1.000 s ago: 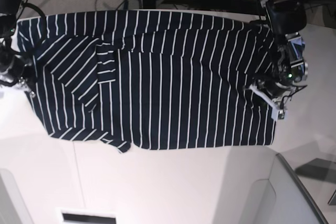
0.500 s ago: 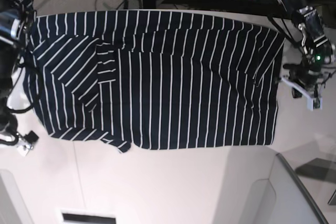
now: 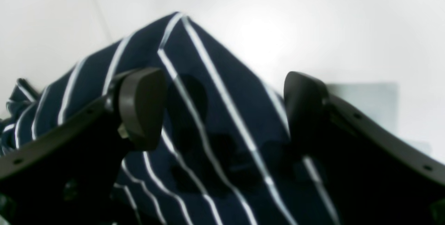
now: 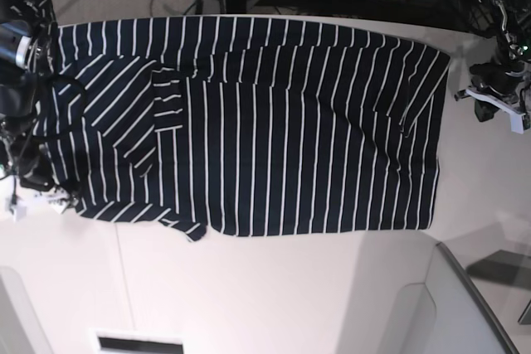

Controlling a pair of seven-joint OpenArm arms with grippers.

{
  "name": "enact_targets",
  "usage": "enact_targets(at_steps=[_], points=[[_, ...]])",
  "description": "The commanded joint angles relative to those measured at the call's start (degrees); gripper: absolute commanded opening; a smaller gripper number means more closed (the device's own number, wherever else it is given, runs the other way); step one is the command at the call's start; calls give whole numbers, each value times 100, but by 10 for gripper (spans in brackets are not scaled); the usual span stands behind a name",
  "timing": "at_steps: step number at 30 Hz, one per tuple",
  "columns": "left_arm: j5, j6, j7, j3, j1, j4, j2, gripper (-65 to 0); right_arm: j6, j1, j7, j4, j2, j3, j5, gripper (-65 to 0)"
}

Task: Layout the t-shirt on the table in an organized manner, then fold the t-shirt properly
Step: 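Release the fabric with the left gripper and move the right gripper along the shirt side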

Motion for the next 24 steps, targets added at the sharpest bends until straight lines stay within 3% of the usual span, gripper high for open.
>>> enact_targets(at_steps=[1, 7, 12, 14, 24], points=[[-73, 27, -134, -41, 30, 83, -126, -650, 22, 138, 98, 55, 74, -76, 31, -156], [-38, 27, -116, -41, 30, 101, -100, -650, -4, 226, 326, 29, 82, -1307, 40, -141], [-38, 27, -116, -41, 38, 65, -100, -650, -13, 226, 467, 20, 82, -1553, 40, -153], [-38, 27, -116, -41, 38, 65, -100, -650, -13, 226, 467, 20, 82, -1553, 40, -204], [-38, 27, -108, -32, 38, 65, -82, -650, -13, 252, 687, 55, 82, -1562, 40, -609]])
